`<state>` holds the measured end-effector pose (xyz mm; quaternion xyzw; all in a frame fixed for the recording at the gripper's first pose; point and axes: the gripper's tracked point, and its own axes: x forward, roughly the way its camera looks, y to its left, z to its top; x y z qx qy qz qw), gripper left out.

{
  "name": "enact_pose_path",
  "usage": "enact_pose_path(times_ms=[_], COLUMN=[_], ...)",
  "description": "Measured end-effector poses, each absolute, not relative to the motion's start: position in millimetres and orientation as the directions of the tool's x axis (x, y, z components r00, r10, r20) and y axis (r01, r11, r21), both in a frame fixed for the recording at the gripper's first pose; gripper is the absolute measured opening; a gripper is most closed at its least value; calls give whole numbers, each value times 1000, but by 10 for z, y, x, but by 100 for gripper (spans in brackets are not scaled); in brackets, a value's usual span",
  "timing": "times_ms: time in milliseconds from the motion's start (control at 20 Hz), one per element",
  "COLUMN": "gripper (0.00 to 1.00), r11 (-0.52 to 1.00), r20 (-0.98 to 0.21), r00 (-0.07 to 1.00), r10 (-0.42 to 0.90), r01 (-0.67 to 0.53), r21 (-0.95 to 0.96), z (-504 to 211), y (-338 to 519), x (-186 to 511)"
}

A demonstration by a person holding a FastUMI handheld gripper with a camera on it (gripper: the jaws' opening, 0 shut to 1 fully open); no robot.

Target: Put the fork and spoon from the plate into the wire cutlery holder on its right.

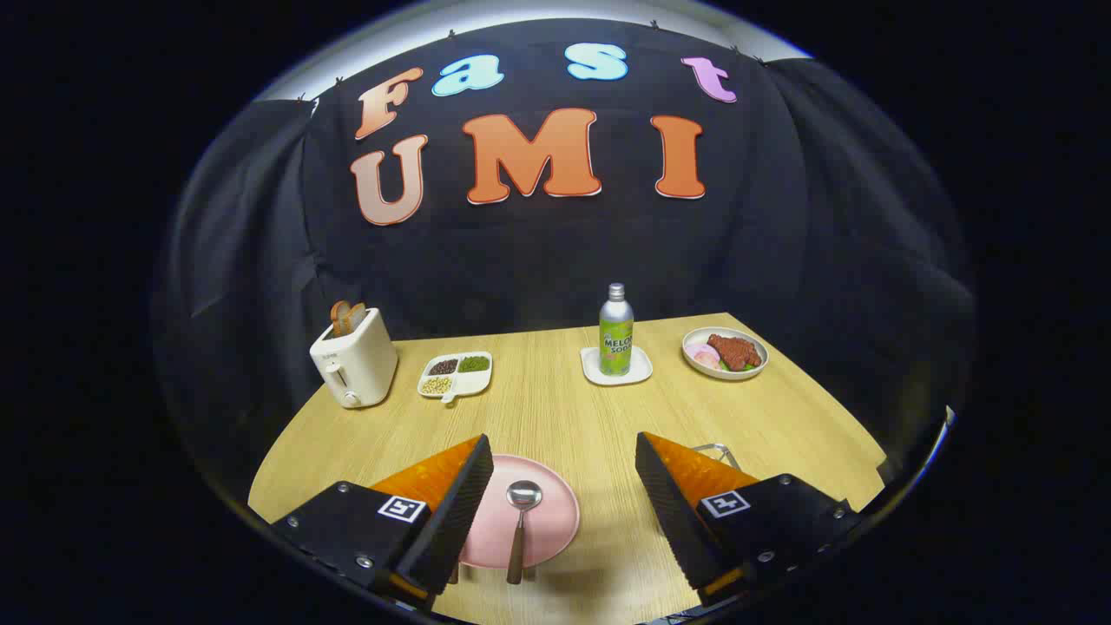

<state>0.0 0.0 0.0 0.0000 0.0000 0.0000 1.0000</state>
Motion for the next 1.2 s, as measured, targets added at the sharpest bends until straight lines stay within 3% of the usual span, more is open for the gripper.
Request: enact_pose_path(times_ms=[500,1200], gripper=[99,99], r11=[999,1000], r20=[200,202], r00=[979,979], r10=[-35,13], r01=[38,-10], r21=[-10,-16], z=[703,685], y=[-169,65], x=[-207,-168])
